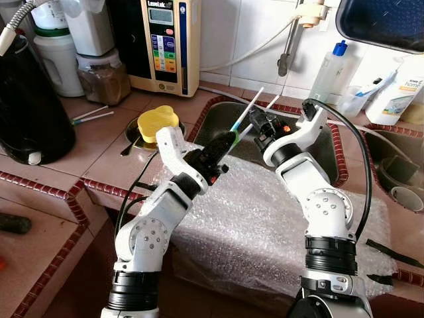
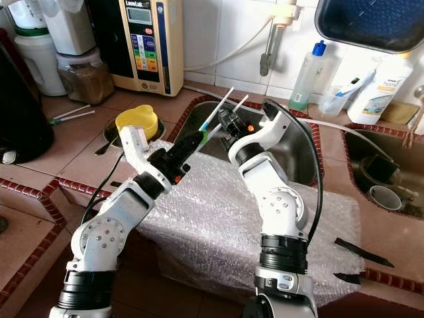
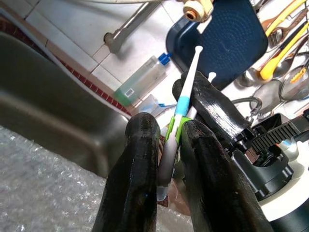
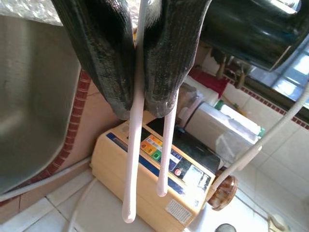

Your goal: Kitchen organization

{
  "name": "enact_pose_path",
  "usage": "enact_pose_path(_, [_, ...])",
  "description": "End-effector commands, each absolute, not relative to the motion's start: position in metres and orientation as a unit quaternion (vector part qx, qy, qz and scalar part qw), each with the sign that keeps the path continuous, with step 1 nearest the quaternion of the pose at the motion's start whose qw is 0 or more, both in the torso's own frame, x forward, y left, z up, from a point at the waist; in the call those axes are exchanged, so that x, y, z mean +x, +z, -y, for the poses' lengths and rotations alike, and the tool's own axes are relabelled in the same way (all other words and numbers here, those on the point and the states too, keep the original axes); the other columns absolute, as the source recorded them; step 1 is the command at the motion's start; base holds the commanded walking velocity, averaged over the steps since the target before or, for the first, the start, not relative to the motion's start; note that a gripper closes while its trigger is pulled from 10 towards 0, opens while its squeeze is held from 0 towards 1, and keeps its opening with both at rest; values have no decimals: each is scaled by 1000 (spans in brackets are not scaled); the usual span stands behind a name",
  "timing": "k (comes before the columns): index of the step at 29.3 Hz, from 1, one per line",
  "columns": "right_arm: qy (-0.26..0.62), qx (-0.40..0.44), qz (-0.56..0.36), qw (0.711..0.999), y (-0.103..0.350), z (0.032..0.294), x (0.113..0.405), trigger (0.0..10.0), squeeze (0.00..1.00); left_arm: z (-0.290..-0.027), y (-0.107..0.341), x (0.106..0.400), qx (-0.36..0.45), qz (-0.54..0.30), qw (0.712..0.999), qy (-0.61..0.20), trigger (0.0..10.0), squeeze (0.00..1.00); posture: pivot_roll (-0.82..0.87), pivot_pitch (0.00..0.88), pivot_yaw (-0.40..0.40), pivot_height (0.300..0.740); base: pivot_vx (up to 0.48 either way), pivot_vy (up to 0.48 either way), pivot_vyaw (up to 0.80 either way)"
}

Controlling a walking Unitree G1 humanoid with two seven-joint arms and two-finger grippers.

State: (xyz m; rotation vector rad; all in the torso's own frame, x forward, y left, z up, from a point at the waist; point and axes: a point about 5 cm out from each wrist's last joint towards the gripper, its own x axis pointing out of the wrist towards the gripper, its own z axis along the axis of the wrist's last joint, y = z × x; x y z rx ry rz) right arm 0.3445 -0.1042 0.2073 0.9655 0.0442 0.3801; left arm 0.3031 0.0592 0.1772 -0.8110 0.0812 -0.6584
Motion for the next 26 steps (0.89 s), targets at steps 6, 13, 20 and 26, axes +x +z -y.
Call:
enact_pose_path(6, [129,431,-12,893,204,115,349,0,0,-65,179,305,-382,-27,874,-299,10000,1000,39,0,-26,740,0,0,0])
enact_pose_path(13, [101,383,10,918,206,123,354,0,0,-66,176,306,-357,-33,887,-290,10000,1000,41,0,-26,740,0,0,0])
enact_pose_path(20, [78,217,53,972,203,130,362,0,0,-62,167,298,-265,-46,907,-325,10000,1000,64,0,-33,740,0,0,0])
enact_pose_path(26, [71,63,62,994,189,132,379,0,0,-65,156,291,-189,-51,922,-334,10000,1000,108,0,-44,740,0,0,0])
